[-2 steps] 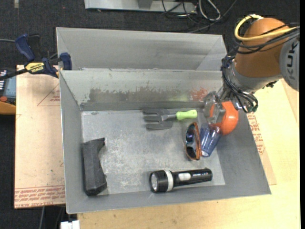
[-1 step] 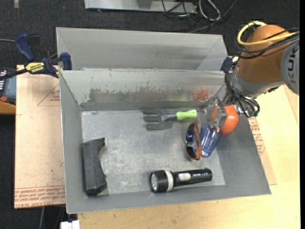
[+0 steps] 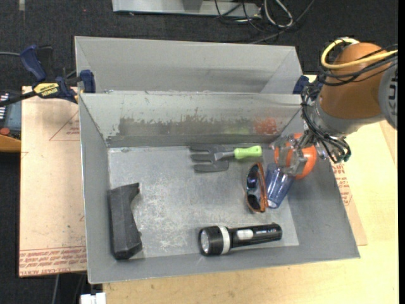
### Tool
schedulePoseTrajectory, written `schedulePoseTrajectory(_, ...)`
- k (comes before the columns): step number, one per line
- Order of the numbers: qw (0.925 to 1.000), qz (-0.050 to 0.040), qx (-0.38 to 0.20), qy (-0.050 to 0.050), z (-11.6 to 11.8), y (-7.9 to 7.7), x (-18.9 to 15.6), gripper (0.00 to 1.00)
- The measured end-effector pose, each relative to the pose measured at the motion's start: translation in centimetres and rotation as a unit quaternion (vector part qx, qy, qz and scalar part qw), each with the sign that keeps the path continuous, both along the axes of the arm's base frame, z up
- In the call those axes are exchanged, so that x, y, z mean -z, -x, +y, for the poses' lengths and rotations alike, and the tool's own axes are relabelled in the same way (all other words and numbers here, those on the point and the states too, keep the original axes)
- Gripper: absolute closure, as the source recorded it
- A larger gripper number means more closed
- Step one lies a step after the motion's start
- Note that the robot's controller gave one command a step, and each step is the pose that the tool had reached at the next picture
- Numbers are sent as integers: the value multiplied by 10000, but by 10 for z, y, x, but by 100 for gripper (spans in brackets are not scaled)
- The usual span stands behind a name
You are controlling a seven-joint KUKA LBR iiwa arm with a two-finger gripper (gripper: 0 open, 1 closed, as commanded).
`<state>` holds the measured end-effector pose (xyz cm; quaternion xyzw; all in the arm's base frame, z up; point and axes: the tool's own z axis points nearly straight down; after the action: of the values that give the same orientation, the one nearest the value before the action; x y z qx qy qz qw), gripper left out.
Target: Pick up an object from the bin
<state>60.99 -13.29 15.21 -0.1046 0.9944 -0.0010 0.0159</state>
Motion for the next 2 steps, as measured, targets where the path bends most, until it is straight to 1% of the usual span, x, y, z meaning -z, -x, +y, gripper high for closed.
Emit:
schedulePoseTrajectory(1,9992,-9,-396,13,-3,8,6,100)
schedulePoseTrajectory(2,9987,-24,-501,14,9,5,-24,100)
